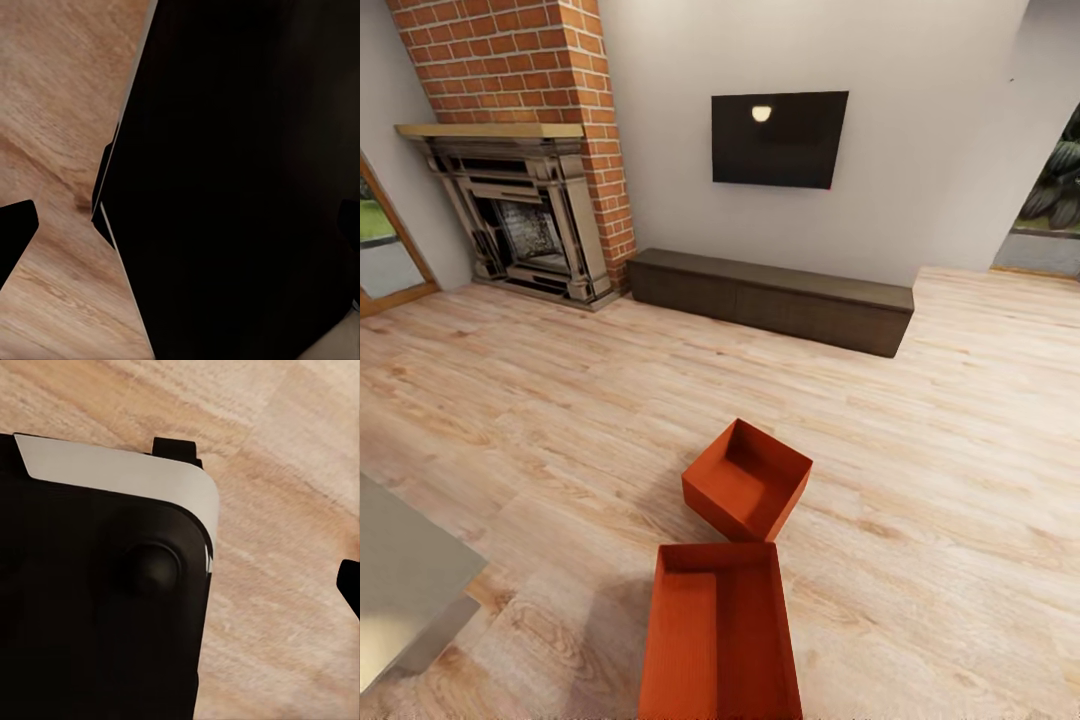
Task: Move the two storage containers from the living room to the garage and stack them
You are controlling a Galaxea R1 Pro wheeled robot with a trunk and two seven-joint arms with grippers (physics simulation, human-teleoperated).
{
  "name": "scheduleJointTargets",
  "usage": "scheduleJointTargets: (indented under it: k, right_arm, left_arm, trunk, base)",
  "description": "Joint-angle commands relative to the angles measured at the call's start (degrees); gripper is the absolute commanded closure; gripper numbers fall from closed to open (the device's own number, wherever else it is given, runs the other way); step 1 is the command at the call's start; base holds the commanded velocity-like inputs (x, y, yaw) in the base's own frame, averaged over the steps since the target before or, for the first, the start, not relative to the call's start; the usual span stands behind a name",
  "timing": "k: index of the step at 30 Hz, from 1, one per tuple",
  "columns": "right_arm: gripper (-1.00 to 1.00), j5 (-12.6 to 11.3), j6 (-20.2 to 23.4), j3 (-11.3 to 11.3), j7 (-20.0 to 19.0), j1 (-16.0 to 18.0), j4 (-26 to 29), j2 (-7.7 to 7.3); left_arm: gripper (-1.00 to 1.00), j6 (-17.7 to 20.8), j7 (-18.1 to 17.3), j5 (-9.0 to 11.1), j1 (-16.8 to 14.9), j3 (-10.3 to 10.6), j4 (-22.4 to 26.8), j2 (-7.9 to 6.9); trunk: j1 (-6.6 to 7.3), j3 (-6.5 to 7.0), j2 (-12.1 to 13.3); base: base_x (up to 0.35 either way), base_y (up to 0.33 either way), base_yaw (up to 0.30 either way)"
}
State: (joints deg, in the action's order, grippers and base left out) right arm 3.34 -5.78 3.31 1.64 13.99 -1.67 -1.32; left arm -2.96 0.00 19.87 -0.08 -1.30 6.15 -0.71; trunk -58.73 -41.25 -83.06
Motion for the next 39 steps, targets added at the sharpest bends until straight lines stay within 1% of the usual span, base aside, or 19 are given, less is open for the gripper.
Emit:
scheduleJointTargets:
  k: [1, 39]
  right_arm:
    - [-1.00, 0.35, -0.29, 0.30, 0.18, 0.07, -0.18, 0.00]
    - [-1.00, 0.35, -0.29, 0.30, 0.11, 0.07, -0.20, 0.00]
  left_arm:
    - [-1.00, -0.11, 0.00, 0.17, -0.01, -0.10, 0.01, 0.01]
    - [-1.00, -0.11, 0.00, 0.17, -0.01, -0.10, 0.01, 0.01]
  trunk:
    - [0.00, -0.13, -0.02]
    - [0.00, -3.64, -0.02]
  base:
    - [0.000, 0.000, 0.000]
    - [0.000, 0.000, 0.000]
